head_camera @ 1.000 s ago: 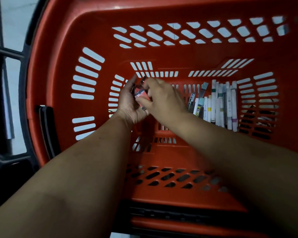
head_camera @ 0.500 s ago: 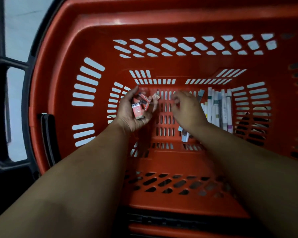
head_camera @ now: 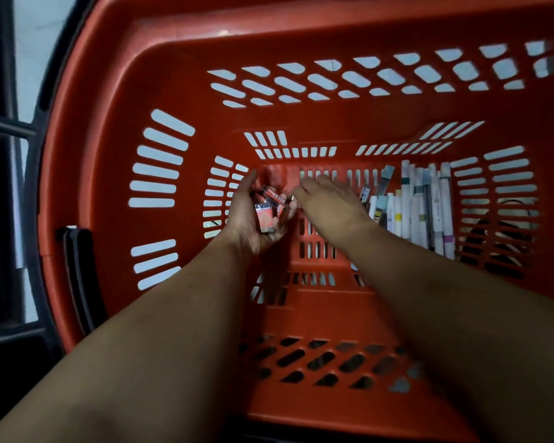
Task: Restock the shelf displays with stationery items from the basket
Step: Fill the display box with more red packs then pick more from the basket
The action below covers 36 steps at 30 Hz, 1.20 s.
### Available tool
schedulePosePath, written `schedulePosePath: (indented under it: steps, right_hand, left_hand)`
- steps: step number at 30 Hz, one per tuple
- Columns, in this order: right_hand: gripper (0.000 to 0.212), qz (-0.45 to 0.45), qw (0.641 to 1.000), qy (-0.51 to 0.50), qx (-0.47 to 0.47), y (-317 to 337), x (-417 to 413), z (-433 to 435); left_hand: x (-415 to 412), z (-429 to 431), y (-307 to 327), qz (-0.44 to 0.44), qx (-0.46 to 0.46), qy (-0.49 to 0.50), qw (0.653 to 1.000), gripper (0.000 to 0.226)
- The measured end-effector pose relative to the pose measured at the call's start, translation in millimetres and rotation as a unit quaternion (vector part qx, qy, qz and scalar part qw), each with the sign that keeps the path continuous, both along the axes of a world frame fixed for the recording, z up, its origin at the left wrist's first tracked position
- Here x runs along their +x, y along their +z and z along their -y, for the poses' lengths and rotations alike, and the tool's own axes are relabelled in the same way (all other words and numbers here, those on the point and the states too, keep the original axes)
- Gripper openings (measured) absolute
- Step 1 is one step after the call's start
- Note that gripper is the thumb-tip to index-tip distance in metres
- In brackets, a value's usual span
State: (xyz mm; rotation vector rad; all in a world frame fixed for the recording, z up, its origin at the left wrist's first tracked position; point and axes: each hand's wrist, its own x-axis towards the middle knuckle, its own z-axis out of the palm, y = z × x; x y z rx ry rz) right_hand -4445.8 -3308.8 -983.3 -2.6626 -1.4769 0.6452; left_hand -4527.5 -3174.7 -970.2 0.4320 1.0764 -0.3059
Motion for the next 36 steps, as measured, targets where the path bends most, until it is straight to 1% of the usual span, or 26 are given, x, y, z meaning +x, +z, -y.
schedulePosePath:
  steps: [3, 5, 7, 9, 12, 14, 17, 20, 22, 23, 24, 26, 28, 29, 31, 34, 36]
  right_hand:
    - [0.06, -0.042, 0.996, -0.074, -0.002, -2, -7, 10]
    - [0.047, -0.098, 0.981, -0.162, 0.039, 3, -4, 13]
    - [0.035, -0.136, 0.951, -0.248, 0.122, 12, 2, 14]
    - [0.027, -0.17, 0.924, -0.287, 0.186, 25, 5, 10]
    - [0.019, -0.256, 0.878, -0.334, 0.226, 40, 1, 2]
    - [0.014, -0.277, 0.865, -0.347, 0.232, 41, -4, -2]
    - [0.009, -0.273, 0.863, -0.344, 0.248, 42, -9, -5]
    - [0.011, -0.309, 0.856, -0.344, 0.232, 49, -3, -2]
    - [0.016, -0.352, 0.842, -0.346, 0.216, 56, 3, 2]
    - [0.019, -0.358, 0.841, -0.346, 0.213, 60, 7, 4]
    - [0.019, -0.344, 0.849, -0.343, 0.21, 65, 11, 7]
    - [0.02, -0.281, 0.876, -0.34, 0.193, 75, 20, 15]
    - [0.029, -0.22, 0.903, -0.323, 0.178, 86, 30, 22]
    - [0.034, -0.189, 0.92, -0.299, 0.168, 92, 36, 26]
    - [0.045, -0.14, 0.949, -0.248, 0.136, 104, 46, 32]
    - [0.06, -0.093, 0.97, -0.209, 0.087, 129, 55, 38]
    - [0.063, -0.063, 0.978, -0.188, 0.06, 148, 56, 42]
  left_hand:
    - [-2, 0, -2, -0.003, -0.008, -0.002, 1.0, 0.059]
    - [-3, 0, -4, -0.002, 0.0, -0.014, 1.0, 0.059]
    - [-3, 1, -5, -0.004, 0.01, -0.028, 1.0, 0.06]
    - [-1, 1, -3, -0.008, 0.016, -0.034, 0.999, 0.063]
    - [7, 4, 6, 0.005, 0.025, -0.04, 0.999, 0.063]
    - [11, 5, 12, 0.018, 0.04, -0.041, 0.998, 0.054]
    - [12, 4, 18, 0.05, 0.055, -0.068, 0.995, 0.044]
    - [12, 1, 23, 0.062, 0.067, -0.103, 0.99, 0.029]
    - [15, -1, 30, 0.064, 0.093, -0.132, 0.985, 0.022]
    - [18, -1, 35, 0.068, 0.107, -0.153, 0.98, 0.02]
    - [23, -1, 40, 0.07, 0.119, -0.175, 0.975, 0.019]
    - [34, -1, 52, 0.069, 0.132, -0.213, 0.966, 0.019]
    - [45, -1, 66, 0.063, 0.147, -0.231, 0.96, 0.014]
    - [50, -1, 73, 0.057, 0.162, -0.233, 0.957, 0.014]
    - [56, -1, 86, 0.045, 0.196, -0.228, 0.953, 0.019]
    - [59, 1, 107, 0.046, 0.249, -0.251, 0.934, 0.014]
    - [59, 4, 123, 0.049, 0.28, -0.256, 0.924, 0.012]
